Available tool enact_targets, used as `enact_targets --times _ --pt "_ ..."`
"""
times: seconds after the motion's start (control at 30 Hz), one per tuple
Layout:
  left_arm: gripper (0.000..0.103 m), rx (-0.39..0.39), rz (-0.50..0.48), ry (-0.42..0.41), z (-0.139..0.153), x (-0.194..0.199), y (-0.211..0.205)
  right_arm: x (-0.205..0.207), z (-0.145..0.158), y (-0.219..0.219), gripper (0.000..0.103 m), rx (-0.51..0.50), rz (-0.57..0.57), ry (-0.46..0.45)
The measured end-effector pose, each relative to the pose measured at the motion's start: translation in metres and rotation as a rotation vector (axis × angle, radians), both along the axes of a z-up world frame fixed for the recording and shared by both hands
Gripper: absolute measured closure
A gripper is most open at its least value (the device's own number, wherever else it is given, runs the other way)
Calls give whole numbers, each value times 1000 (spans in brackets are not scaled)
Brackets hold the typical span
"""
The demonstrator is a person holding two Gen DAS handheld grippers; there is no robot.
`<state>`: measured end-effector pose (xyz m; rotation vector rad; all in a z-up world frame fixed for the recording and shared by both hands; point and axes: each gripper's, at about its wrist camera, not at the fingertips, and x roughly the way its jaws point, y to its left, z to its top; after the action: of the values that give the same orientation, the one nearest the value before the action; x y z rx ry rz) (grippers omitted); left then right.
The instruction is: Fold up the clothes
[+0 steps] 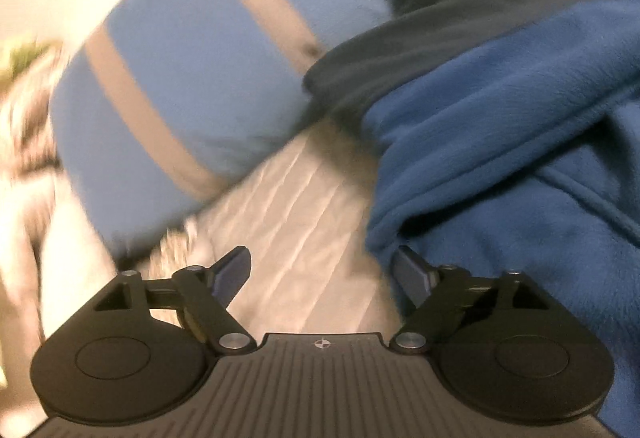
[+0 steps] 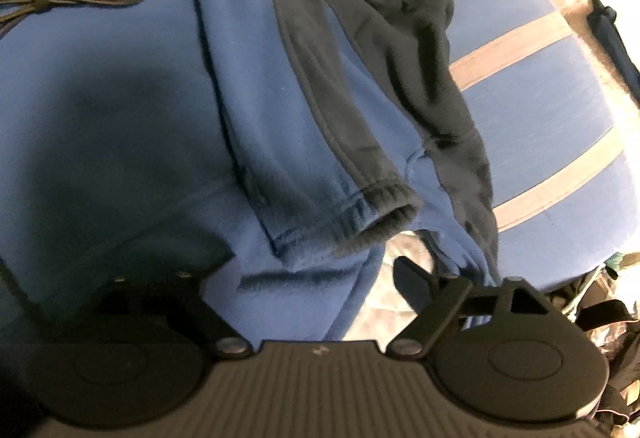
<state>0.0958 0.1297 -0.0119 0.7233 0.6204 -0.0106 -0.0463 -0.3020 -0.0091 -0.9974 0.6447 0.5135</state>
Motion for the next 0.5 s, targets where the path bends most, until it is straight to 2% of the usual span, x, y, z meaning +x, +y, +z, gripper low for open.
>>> enact_targets --times 0.13,0.23,0.37,0.5 --pt "24 -85 113 28 13 0 24 -17 11 -6 4 24 5 -20" --pt "24 -199 175 24 29 -4 37 -30 21 -11 4 46 4 -33" --pt "24 -381 204 -39 63 -12 41 -37 40 -24 2 113 -41 -34" --pt "24 -569 217 -132 102 -22 31 -33 67 -51 0 274 -146 6"
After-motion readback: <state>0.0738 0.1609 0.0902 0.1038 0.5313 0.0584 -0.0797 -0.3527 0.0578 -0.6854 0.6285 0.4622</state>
